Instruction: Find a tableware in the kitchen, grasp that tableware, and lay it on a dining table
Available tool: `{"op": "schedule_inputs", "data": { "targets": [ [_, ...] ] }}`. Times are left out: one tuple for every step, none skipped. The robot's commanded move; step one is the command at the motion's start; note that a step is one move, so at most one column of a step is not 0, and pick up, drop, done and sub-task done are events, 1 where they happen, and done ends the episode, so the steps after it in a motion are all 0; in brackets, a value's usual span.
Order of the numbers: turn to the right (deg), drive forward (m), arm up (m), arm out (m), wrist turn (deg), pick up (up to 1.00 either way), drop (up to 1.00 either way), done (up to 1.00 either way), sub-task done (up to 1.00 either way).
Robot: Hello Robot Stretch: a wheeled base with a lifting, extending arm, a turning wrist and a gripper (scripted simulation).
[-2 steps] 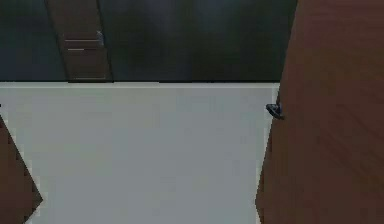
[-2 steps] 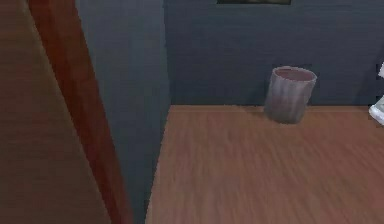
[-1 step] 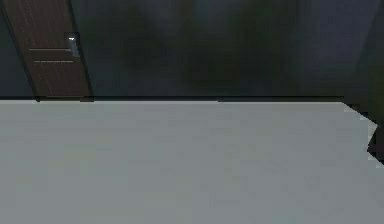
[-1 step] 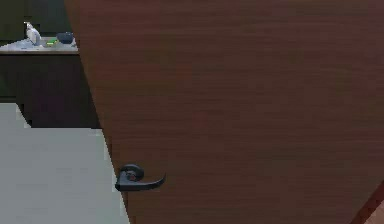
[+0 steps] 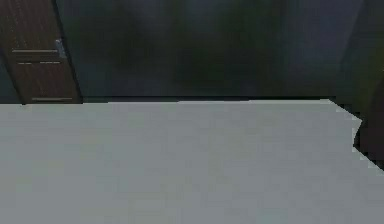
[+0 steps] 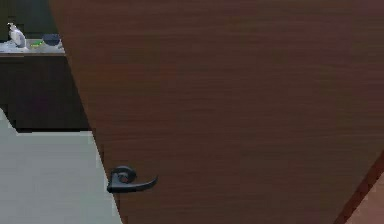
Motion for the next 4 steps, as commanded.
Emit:
{"op": "schedule_inputs", "data": {
  "targets": [
    [-45.0,0.0,0.0,0.0,0.0,0.0,0.0,0.0,0.0],
    [-45.0,0.0,0.0,0.0,0.0,0.0,0.0,0.0,0.0],
    [0.0,0.05,0.0,0.0,0.0,0.0,0.0,0.0,0.0],
    [45.0,0.0,0.0,0.0,0.0,0.0,0.0,0.0,0.0]
  ]
}}
